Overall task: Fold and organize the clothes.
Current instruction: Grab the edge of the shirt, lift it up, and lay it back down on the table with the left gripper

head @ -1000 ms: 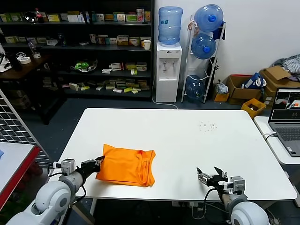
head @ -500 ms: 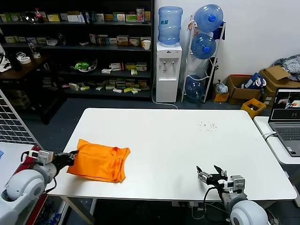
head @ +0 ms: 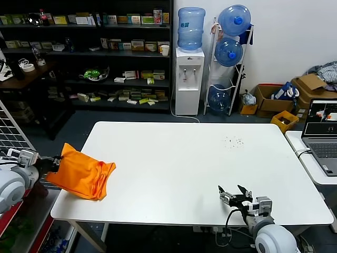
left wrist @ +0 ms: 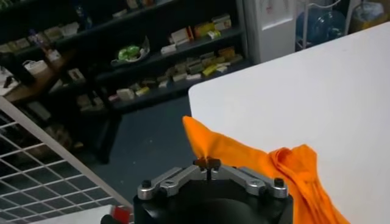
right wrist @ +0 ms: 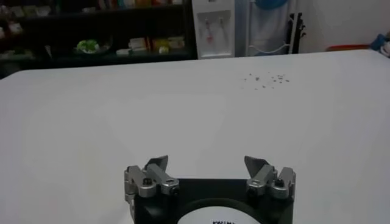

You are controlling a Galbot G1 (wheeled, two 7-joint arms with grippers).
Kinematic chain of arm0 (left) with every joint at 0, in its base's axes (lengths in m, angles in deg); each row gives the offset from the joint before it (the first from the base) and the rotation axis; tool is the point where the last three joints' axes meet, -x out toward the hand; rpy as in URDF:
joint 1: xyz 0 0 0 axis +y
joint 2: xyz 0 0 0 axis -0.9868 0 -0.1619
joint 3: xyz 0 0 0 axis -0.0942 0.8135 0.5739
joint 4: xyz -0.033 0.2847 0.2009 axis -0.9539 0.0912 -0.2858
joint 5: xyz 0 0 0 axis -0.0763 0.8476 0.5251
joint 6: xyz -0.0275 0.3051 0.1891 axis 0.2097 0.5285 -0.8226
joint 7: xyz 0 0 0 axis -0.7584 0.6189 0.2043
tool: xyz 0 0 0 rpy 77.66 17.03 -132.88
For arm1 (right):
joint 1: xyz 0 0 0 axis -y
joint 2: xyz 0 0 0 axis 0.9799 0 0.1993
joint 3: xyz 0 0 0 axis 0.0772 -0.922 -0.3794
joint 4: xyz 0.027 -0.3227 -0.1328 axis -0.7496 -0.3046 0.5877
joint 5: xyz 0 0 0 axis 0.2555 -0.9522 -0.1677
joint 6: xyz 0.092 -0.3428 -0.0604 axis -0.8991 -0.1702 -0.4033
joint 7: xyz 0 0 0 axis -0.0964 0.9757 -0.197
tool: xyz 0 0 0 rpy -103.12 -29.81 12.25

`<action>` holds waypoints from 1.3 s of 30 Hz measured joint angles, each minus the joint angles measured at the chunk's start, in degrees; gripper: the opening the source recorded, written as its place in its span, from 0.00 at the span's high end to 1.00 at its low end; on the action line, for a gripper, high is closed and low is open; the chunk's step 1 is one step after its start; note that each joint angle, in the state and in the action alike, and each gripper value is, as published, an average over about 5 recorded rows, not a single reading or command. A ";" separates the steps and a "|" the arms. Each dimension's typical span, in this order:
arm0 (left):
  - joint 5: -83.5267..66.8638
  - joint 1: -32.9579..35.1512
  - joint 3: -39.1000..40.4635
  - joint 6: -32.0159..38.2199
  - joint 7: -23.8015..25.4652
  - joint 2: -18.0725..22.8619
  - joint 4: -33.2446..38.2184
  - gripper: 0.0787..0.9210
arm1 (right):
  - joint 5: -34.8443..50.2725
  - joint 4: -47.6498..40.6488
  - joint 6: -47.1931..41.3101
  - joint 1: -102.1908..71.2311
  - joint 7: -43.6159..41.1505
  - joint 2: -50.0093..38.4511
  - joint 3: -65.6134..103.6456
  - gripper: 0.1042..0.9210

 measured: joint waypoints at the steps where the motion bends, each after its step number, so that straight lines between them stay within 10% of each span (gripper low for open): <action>1: -0.63 -0.03 -0.05 -0.24 -0.39 -0.43 0.29 0.98 | -0.05 -0.03 0.05 -0.01 0.00 0.07 -0.03 0.12; 13: -17.31 -3.13 4.74 -1.58 -14.98 5.41 8.96 0.98 | -1.56 1.05 -0.43 -1.48 0.69 1.74 0.84 0.12; 25: -31.53 -24.58 26.59 -0.04 -32.59 32.62 5.91 0.98 | -4.11 2.68 -1.35 -4.73 1.48 5.02 3.09 0.12; 39: -30.06 -38.74 39.25 0.26 -37.34 60.97 -11.67 0.98 | -3.82 2.95 -1.40 -5.82 1.59 5.17 4.79 0.12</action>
